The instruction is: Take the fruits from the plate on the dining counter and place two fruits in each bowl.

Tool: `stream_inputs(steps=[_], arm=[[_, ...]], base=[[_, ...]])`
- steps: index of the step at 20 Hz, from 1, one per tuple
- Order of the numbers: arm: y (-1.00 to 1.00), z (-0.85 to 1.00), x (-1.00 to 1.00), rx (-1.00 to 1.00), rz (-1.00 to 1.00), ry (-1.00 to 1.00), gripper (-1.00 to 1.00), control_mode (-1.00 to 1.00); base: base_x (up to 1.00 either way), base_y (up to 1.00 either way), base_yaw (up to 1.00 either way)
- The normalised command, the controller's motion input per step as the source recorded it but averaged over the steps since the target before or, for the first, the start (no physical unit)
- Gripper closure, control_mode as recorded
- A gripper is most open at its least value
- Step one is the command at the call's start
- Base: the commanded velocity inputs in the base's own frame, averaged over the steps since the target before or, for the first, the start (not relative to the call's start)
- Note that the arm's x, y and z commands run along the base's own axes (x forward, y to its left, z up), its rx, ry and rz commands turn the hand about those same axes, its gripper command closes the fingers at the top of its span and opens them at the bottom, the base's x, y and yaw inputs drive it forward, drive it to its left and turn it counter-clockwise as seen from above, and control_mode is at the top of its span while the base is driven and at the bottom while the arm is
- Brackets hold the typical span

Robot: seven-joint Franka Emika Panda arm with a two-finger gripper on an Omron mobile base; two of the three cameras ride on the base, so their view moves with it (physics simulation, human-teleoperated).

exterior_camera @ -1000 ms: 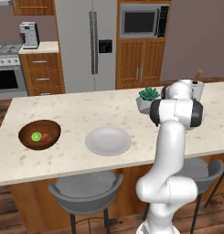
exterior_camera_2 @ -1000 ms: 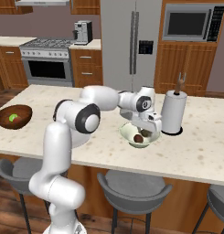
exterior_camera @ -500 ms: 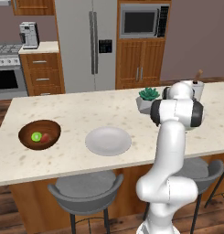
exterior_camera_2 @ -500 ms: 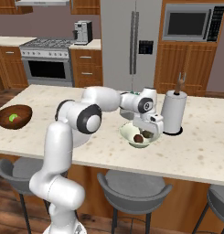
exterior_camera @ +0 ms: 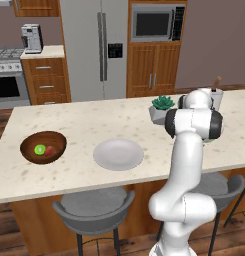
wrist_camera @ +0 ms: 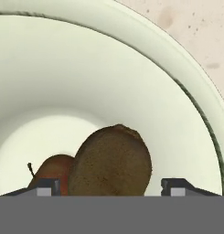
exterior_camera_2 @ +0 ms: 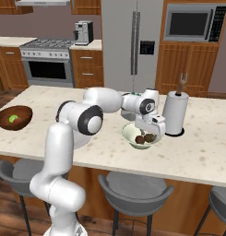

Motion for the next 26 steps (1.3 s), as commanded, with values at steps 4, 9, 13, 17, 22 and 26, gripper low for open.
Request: stream_inputs(steps=[4, 9, 13, 17, 22, 26], arm=[[-0.01, 0.02, 0.0, 0.0, 0.0, 0.0, -1.0, -1.0], [0.01, 0.22, 0.0, 0.0, 0.0, -0.03, -1.0, -1.0], [0.23, 0.6, -0.13, 0.0, 0.01, -0.2, -1.0, -1.0], [0.52, 0.46, -0.4, -0.03, 0.02, -0.26, -1.0, -1.0], [0.78, 0.24, -0.37, -0.13, 0.11, -0.2, -1.0, -1.0], [0.92, 0.17, -0.22, -0.28, 0.12, -0.18, -1.0, -1.0]], base=[[0.0, 0.0, 0.0], [0.0, 0.0, 0.0], [0.0, 0.0, 0.0], [0.0, 0.0, 0.0], [0.0, 0.0, 0.0], [0.0, 0.0, 0.0]])
